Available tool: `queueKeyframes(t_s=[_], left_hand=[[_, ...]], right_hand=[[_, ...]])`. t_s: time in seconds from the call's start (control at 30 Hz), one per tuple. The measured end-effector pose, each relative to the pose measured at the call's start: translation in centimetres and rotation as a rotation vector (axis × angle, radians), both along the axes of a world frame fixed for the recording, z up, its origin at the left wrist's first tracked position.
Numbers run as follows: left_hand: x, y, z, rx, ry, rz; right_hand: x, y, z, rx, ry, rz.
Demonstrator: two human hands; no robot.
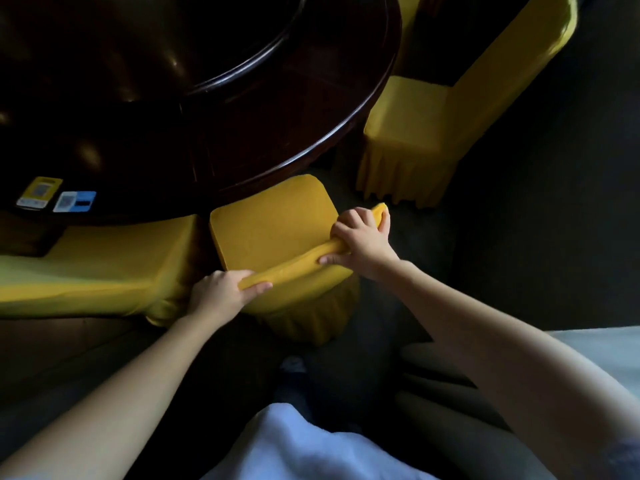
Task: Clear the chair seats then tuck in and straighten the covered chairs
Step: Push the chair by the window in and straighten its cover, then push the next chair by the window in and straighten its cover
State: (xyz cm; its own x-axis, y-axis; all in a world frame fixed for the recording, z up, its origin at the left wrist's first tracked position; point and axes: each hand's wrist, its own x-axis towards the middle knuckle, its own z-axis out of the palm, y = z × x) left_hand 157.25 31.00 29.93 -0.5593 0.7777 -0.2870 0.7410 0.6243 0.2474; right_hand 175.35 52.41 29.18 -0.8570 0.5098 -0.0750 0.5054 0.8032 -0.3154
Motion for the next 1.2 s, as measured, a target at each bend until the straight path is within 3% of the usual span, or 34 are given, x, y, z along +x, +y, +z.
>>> queueKeyframes(t_s=[0.2,0.37,0.67,0.93,1.03,1.2], left_hand=[[-3.5,2.4,0.7,-0.093,-0.121,0.058],[-4.0,3.4,0.8,-0.137,-0.118,-0.008],[-4.8,3.8,0.9,-0.141,-0.287,0.001],[-5.7,6.9,0.2,-0.264,-0.517,-0.194],[-4.4,9.2,0.7,-0.224,-0.505,-0.308],[-2.4,14.0,1.6,-0.063,-0.293,-0.544]], right_hand=[[-4.3,2.6,-0.1,0.006,-0.036,-0.026],[-4.5,3.5,0.0,-0.007,-0.019,-0.015],[-4.5,2.9,0.7,-0.059,-0.061,-0.059],[-3.9,0.9,0.2,-0.070,0.040,-0.207],[-3.3,1.0,0.5,-0.107,0.101,-0.224],[-0.4,1.9,0.8,-0.146,0.061,-0.329]])
